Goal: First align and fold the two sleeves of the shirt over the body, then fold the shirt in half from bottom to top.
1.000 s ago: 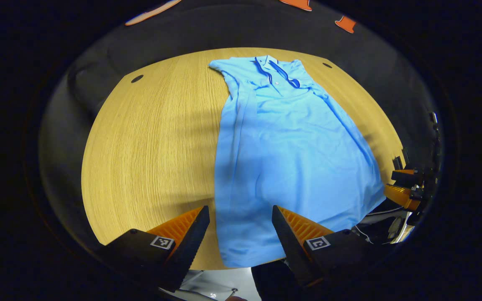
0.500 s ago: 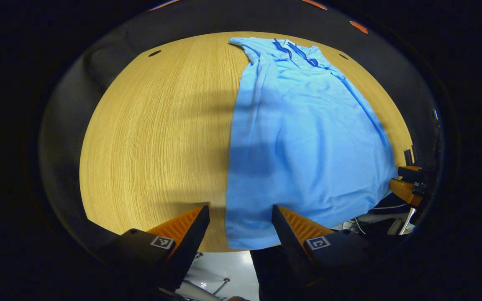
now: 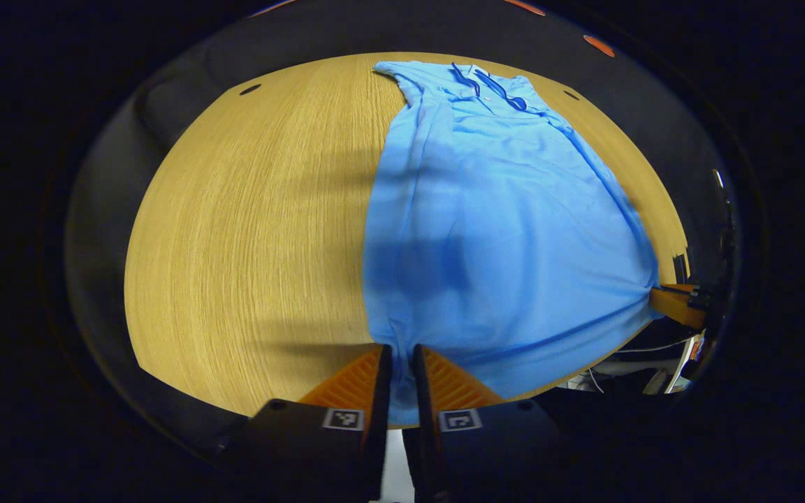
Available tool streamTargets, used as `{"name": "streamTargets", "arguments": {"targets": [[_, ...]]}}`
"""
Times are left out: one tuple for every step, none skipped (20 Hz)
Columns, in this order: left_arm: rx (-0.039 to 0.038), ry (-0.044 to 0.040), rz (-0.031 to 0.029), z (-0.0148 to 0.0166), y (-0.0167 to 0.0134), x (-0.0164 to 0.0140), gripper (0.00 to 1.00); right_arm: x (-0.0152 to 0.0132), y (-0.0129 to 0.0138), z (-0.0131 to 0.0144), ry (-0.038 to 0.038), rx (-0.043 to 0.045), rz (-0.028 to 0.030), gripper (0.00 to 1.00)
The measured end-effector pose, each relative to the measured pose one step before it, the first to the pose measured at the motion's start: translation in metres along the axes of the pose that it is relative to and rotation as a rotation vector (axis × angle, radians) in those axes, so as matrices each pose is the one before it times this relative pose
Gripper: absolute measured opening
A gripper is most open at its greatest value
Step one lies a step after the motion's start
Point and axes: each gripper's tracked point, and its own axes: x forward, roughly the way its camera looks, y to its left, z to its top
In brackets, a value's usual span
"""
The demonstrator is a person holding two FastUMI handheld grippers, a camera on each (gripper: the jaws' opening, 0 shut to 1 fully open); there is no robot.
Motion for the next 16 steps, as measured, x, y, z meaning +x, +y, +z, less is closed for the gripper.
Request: {"name": "streamTargets", "arguments": {"targets": [[-0.00603,0.00526,-0.02342,0.00007,-0.00252,0.00187,0.12,0.00066,0.00363,0.00185,0.00950,0.02206,0.01771,0.10],[-0.00720,0.01133,-0.02927,0.00105,-0.00418,-0.00090,0.09,-0.00100,0.01086,0.00067,0.01768,0.03668,0.05425,0.06],[-0.00147,-0.00913,-0.01326,0.00460,-0.00100,-0.00450,0.08,-0.00140,0.01219,0.00333,0.00247,0.05359,0.05789,0.05],[0.00608,-0.02106,-0.00335,0.00701,0.00105,-0.00361,0.07,-0.00210,0.00708,0.00461,-0.00178,0.04052,0.03252,0.05],[0.00397,-0.01916,-0.00573,0.00944,0.00060,-0.00154,0.07,-0.00128,0.00107,0.00610,-0.00900,0.01931,0.00755,0.05],[0.00127,-0.00695,-0.02483,0.00787,-0.00223,-0.00382,0.07,-0.00247,0.00090,0.00737,-0.01901,0.00831,0.00287,0.05],[0.00388,-0.01570,-0.01341,0.00905,-0.00121,-0.00285,0.07,-0.00212,0.00291,0.00791,-0.01658,0.00594,0.00885,0.04],[0.00879,-0.01307,-0.00541,0.01022,0.00105,-0.00369,0.07,-0.00182,0.00313,0.00790,-0.01396,0.00633,0.00619,0.05],[0.01092,-0.01489,-0.00557,0.01020,0.00138,-0.00348,0.07,-0.00063,0.00357,0.00721,-0.01155,0.00544,0.00680,0.05],[0.01314,-0.01758,-0.00583,0.01205,-0.00094,-0.00202,0.07,-0.00141,0.00317,0.00844,-0.01576,0.00798,0.00634,0.05],[0.01104,-0.01059,-0.00942,0.00951,-0.00148,-0.00084,0.07,-0.00171,0.00292,0.00798,-0.01503,0.00849,0.00786,0.05],[0.00936,-0.01646,-0.00955,0.01125,-0.00194,-0.00147,0.07,-0.00018,0.00314,0.00889,-0.01240,0.00999,0.00648,0.05],[0.00976,-0.01268,-0.01246,0.01124,-0.00198,-0.00127,0.07,-0.00073,0.00330,0.00807,-0.01129,0.01105,0.00833,0.05],[0.01012,-0.01380,-0.01085,0.01170,-0.00093,-0.00122,0.07,-0.00024,0.00256,0.00991,-0.01160,0.00968,0.00351,0.04],[0.01286,-0.01181,-0.00929,0.01008,-0.00210,0.00019,0.07,-0.00035,0.00190,0.00971,-0.01431,0.00599,-0.00115,0.05],[0.01608,-0.01097,-0.00763,0.01112,-0.00033,-0.00031,0.08,-0.00079,0.00206,0.01087,-0.01602,0.00474,-0.00325,0.05]]}}
